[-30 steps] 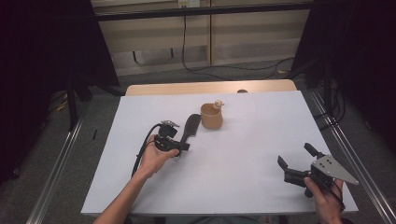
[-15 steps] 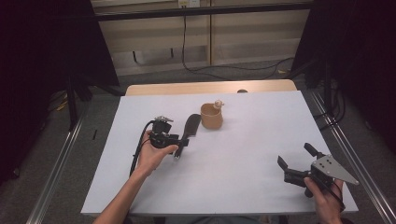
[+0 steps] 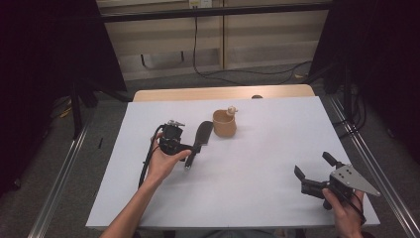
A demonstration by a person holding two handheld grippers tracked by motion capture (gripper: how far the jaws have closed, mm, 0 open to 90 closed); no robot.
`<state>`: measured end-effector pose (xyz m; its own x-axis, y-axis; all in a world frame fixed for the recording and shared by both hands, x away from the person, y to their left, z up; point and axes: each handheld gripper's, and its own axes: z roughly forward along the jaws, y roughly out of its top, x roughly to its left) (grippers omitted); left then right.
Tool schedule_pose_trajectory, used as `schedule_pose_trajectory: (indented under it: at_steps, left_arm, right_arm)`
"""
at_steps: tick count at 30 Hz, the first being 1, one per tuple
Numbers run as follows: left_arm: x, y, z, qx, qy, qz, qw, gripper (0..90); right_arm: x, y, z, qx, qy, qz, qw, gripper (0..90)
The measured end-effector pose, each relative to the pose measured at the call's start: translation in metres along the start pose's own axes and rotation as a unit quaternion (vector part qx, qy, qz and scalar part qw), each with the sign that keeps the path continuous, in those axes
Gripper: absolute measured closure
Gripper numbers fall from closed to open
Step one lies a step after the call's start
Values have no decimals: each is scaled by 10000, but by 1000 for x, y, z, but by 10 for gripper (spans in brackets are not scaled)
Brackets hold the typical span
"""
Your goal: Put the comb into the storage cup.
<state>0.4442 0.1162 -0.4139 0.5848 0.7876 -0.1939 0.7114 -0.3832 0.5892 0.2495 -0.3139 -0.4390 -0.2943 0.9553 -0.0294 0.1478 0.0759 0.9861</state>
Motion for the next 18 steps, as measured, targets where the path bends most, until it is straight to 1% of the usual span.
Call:
schedule_pose_trajectory:
  at_steps: [1, 3, 4, 5, 6, 8, 9, 11, 13, 14, 15, 16, 18]
  left_arm:
    - [0, 2, 1, 109, -20, 1, 9999, 83]
    - [1, 6, 4, 211, -4, -161, 9996, 82]
    - [1, 7, 5, 242, 2, -176, 9996, 83]
    - [0, 9, 7, 287, 89, -185, 9994, 85]
    - [0, 10, 9, 357, 117, -145, 9992, 91]
    - [-1, 12, 12, 438, 153, -202, 9987, 91]
    - [0, 14, 14, 493, 181, -173, 9985, 91]
    - [0, 16, 17, 605, 214, -228, 9977, 103]
    - [-1, 20, 20, 727, 277, -214, 9967, 110]
    - [-1, 22, 21, 785, 297, -259, 9961, 115]
    - [-3, 25, 23, 823, 363, -315, 9954, 135]
    - [-3, 25, 23, 823, 363, -315, 9954, 141]
    - [-5, 28, 26, 888, 401, -388, 9945, 140]
  right_arm:
    - [0, 0, 0, 2, 2, 2, 10000, 0]
    - [0, 0, 0, -2, -3, 1, 10000, 0]
    - [0, 0, 0, 1, -10, -2, 10000, 0]
    - [0, 0, 0, 2, -10, -1, 10000, 0]
    - [0, 0, 0, -1, -6, 2, 10000, 0]
    - [0, 0, 0, 2, -6, -4, 10000, 0]
    - [0, 0, 0, 4, -2, 3, 10000, 0]
    - [0, 0, 0, 3, 1, -3, 10000, 0]
    - [0, 0, 0, 11, -3, -4, 10000, 0]
    - [0, 0, 0, 12, 0, 2, 10000, 0]
    - [0, 0, 0, 17, 3, -6, 10000, 0]
    - [0, 0, 0, 17, 3, -6, 10000, 0]
    - [0, 0, 0, 12, 5, -1, 10000, 0]
